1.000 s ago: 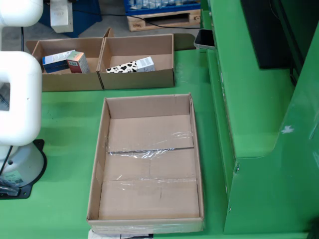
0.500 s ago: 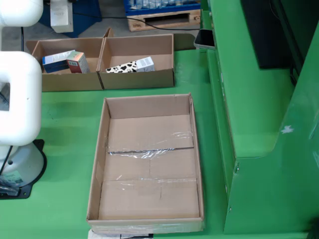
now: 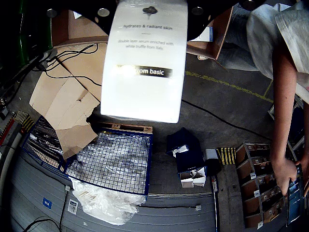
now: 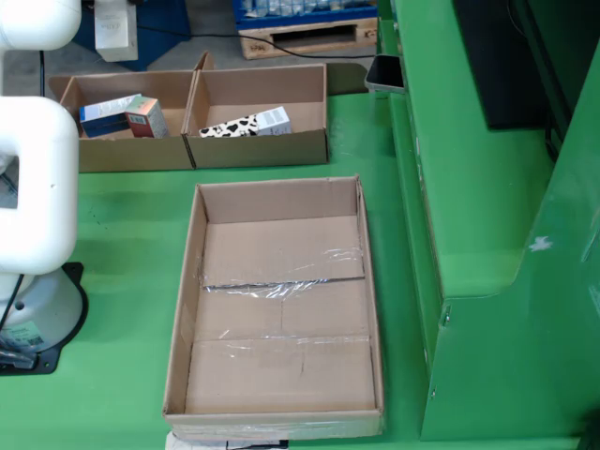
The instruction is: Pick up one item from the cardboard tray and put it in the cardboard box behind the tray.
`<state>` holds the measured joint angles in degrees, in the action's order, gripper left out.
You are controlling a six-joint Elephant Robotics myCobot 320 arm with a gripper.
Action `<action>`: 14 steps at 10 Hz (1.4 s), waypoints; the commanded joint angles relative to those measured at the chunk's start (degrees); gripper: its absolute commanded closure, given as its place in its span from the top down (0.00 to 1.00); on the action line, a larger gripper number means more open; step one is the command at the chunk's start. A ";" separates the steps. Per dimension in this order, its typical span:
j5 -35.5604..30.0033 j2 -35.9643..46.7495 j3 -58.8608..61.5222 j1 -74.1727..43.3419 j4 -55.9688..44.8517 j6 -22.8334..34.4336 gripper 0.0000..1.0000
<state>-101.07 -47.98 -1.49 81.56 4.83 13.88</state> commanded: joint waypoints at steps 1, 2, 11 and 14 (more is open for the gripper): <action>-0.02 1.62 1.49 -0.09 0.80 0.05 0.00; -0.02 1.62 1.49 -0.09 0.80 0.05 0.00; 36.27 -9.78 1.49 0.30 24.39 14.10 0.00; 36.27 -9.78 1.49 0.30 24.39 14.10 0.00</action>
